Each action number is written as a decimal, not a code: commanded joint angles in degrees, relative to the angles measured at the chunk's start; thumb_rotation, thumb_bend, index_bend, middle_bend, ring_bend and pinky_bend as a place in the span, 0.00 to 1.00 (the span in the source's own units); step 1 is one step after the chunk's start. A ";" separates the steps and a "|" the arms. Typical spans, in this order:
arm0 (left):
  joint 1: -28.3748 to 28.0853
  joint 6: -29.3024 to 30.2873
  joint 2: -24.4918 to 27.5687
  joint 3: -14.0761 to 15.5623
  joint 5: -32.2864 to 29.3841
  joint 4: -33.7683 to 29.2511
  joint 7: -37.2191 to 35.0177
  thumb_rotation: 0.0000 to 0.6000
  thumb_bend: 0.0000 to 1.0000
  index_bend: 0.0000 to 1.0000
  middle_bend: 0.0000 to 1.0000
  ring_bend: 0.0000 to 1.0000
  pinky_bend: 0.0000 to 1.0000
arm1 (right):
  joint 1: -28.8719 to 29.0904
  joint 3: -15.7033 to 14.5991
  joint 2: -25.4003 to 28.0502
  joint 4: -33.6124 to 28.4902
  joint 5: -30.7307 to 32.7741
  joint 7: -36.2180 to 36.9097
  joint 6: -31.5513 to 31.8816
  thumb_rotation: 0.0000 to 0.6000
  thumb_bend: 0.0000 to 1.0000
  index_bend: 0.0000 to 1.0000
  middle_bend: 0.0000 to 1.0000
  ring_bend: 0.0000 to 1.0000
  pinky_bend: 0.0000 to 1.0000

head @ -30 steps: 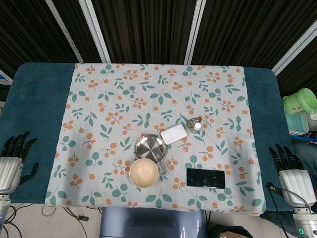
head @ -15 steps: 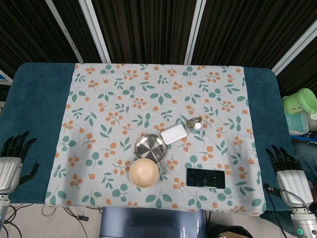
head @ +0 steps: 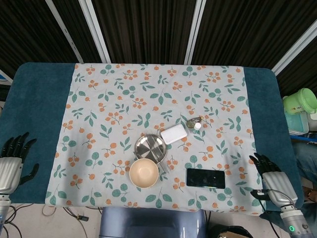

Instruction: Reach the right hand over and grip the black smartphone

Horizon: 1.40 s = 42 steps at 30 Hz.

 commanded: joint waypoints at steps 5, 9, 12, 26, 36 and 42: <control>-0.02 -0.47 0.04 -0.09 -0.73 -0.26 0.33 1.00 0.34 0.12 0.00 0.00 0.00 | 4.24 0.37 -1.11 -5.62 4.56 -10.10 -6.99 1.00 0.17 0.01 0.05 0.01 0.18; 0.03 -0.37 0.10 -0.38 -1.23 -0.42 0.61 1.00 0.34 0.12 0.00 0.00 0.00 | 5.37 0.29 -3.46 -8.10 6.77 -16.84 -8.82 1.00 0.17 0.01 0.05 0.01 0.18; 0.05 -0.44 0.18 -0.46 -1.47 -0.55 0.51 1.00 0.34 0.12 0.00 0.00 0.00 | 6.07 0.45 -5.07 -9.35 8.35 -20.38 -9.61 1.00 0.17 0.01 0.05 0.01 0.18; -0.03 -0.90 0.46 -0.45 -1.83 -0.85 0.45 1.00 0.34 0.12 0.00 0.00 0.00 | 12.91 3.53 -15.95 -13.38 26.78 -39.57 -12.29 1.00 0.17 0.01 0.05 0.01 0.18; 0.01 -0.79 0.41 -0.52 -1.86 -0.78 0.42 1.00 0.34 0.12 0.00 0.00 0.00 | 15.78 4.27 -20.29 -12.70 33.44 -43.28 -9.18 1.00 0.16 0.04 0.11 0.07 0.18; 0.01 -0.80 0.43 -0.54 -1.89 -0.78 0.34 1.00 0.34 0.12 0.00 0.00 0.00 | 16.48 3.66 -21.08 -11.69 33.64 -42.53 -8.31 1.00 0.16 0.09 0.18 0.14 0.18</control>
